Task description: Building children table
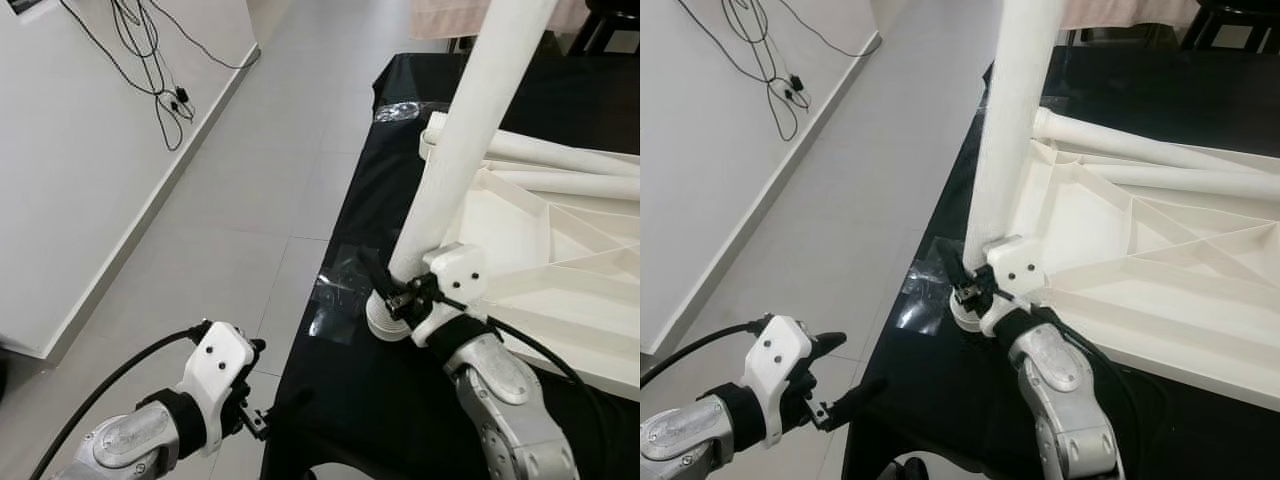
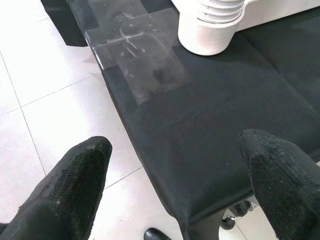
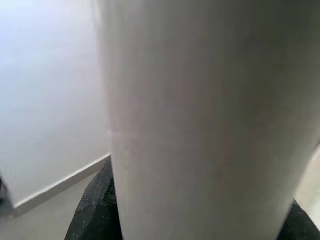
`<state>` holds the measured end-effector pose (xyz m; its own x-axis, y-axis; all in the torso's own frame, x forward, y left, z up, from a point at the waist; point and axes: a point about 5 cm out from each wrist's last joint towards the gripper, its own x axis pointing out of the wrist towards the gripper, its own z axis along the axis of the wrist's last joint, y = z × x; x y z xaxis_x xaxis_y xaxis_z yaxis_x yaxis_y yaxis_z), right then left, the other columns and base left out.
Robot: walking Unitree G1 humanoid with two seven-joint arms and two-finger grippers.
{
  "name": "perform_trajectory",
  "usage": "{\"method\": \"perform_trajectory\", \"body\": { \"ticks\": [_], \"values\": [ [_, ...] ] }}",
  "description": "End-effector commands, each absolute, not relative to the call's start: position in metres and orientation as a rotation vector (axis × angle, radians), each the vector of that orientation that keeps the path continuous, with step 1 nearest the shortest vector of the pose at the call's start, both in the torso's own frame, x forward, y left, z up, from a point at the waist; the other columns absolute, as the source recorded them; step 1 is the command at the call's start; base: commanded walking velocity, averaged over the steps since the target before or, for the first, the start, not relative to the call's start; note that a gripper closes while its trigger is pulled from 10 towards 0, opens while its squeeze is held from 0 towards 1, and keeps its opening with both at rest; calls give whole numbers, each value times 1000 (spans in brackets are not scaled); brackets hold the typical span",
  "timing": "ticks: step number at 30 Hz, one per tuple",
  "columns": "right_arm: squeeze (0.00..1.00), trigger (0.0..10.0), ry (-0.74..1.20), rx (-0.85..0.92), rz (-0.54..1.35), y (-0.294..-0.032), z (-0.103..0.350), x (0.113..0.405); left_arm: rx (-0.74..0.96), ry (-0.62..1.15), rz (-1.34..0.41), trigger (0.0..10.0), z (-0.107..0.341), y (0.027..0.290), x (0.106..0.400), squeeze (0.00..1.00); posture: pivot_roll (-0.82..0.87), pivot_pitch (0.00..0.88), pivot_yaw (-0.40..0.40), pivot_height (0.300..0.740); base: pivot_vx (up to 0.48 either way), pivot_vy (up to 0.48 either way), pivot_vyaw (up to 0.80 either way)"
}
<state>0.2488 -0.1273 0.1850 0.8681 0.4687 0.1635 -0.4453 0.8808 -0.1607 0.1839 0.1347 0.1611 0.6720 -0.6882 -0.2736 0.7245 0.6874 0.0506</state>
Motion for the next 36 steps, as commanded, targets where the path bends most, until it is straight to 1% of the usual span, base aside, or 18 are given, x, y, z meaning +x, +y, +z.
{"method": "perform_trajectory", "body": {
  "ticks": [1,4,7,8,10,11,12,15,17,18,19,21,26,30,35,36],
  "values": [
    [0,10000,-101,-144,555,-134,162,251,176,262,-797,10000,158,138,183,0,32,187,107,740,0,0,0],
    [0,10000,-99,-146,607,-133,161,251,176,262,-797,10000,158,138,183,0,32,187,107,740,0,0,0],
    [0,10000,-57,-83,818,-132,161,252,176,261,-794,10000,158,139,182,0,35,188,105,740,0,0,0],
    [0,10000,-57,-83,818,-132,161,252,176,261,-794,10000,158,139,182,0,35,188,105,740,0,0,0],
    [0,10000,-46,-100,991,-134,164,256,175,260,-791,10000,159,139,182,0,39,190,101,740,0,0,0],
    [0,10000,-46,-100,991,-134,164,256,175,260,-791,10000,159,139,182,0,39,190,101,740,0,0,0],
    [0,10000,-48,-121,1103,-135,168,261,173,259,-790,10000,159,139,182,0,42,192,101,740,0,0,0],
    [0,10000,-56,-132,1146,-135,171,265,173,259,-790,10000,159,139,182,0,44,193,102,740,0,0,0],
    [0,10000,-83,-139,1205,-133,178,274,174,258,-790,10000,160,139,182,0,50,194,100,740,0,0,0],
    [0,10000,-89,-186,1284,-130,181,282,175,258,-787,10000,161,139,181,0,59,198,98,740,0,0,0],
    [0,10000,-89,-186,1284,-130,181,282,175,258,-787,10000,161,139,181,0,59,198,98,740,0,0,0],
    [0,10000,-73,-231,1362,-127,181,285,175,261,-782,10000,161,140,180,0,62,201,99,740,0,0,0],
    [0,10000,-60,-260,1453,-121,185,293,175,265,-779,10000,161,140,178,0,70,209,98,740,0,0,0],
    [0,10000,-55,-274,1483,-120,186,297,173,267,-778,10000,161,139,177,0,71,214,94,740,0,0,0],
    [0,10000,-45,-303,1481,-121,182,302,170,270,-775,10000,160,139,176,0,65,218,92,740,0,0,0],
    [0,10000,-40,-303,1453,-120,180,300,168,270,-776,10000,160,138,176,0,63,219,91,740,0,0,0]
  ]
}}
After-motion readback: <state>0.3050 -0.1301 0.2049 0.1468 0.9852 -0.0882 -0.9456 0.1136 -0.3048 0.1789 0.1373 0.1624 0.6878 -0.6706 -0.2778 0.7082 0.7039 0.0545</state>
